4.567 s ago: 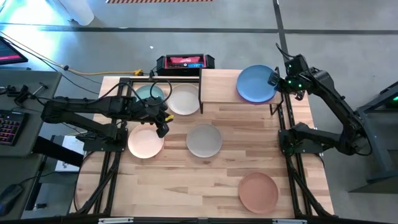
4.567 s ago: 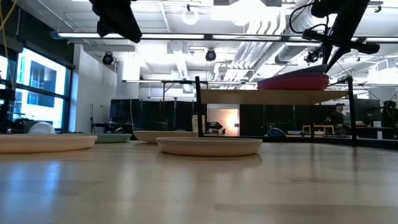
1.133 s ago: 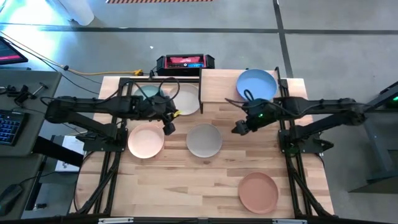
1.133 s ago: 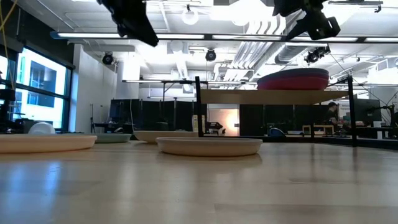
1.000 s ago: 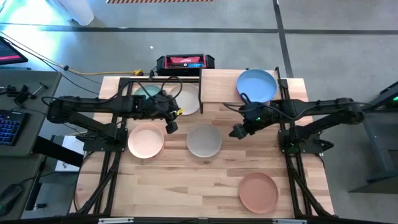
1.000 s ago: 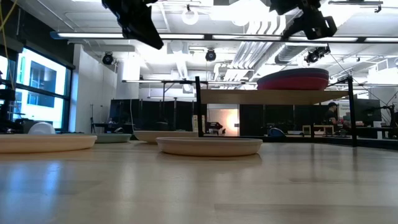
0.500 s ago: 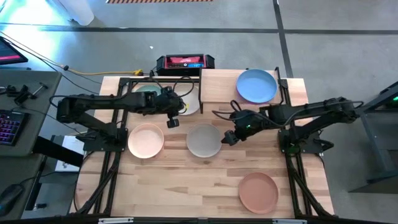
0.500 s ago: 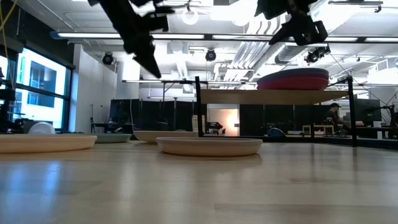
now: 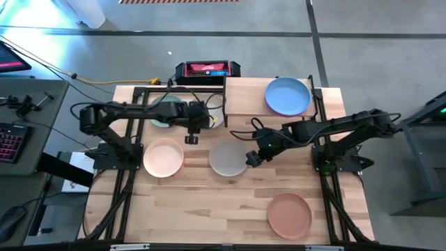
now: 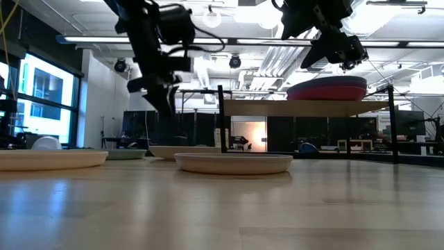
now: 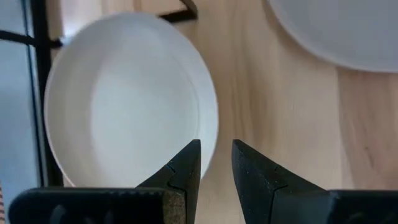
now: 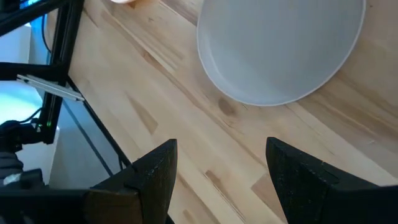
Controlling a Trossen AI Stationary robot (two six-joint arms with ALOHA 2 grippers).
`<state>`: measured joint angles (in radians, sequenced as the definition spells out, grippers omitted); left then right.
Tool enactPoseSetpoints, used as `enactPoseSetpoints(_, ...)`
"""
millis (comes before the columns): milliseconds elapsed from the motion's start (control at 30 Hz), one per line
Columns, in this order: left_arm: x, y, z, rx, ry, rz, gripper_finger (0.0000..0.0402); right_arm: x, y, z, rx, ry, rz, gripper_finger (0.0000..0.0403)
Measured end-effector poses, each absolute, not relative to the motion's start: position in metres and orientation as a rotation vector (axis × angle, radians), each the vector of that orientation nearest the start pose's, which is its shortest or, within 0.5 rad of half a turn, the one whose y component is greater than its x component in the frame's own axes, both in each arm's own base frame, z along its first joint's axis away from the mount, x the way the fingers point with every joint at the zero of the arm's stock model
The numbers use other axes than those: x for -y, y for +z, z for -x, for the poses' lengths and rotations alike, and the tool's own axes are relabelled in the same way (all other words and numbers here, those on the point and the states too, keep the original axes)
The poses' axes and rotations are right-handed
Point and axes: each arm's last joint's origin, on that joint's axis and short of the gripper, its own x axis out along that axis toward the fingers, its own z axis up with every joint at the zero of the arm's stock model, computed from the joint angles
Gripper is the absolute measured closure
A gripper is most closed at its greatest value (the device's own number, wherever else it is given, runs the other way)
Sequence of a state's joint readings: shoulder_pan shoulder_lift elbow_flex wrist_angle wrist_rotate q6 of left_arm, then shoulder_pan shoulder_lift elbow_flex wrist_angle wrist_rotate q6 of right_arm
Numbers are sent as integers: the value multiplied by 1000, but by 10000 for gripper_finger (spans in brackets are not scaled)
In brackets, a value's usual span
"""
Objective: Place and stack plates onto a shelf
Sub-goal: Stack the light gray plate on top of the blue plate on the shelf
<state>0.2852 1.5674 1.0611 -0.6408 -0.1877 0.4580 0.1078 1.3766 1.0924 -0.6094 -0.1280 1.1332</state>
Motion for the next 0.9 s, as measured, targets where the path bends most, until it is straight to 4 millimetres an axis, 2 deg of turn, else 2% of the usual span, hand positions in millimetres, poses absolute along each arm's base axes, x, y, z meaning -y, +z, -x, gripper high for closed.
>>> enactPoseSetpoints(500,-112,172,-295,-1360,90,-282,323,-43,276,-278,-946,-279,-1026,176)
enactPoseSetpoints(900,-116,164,-298,-1372,110,-314,323,-43,276,-277,-951,-279,-1022,176)
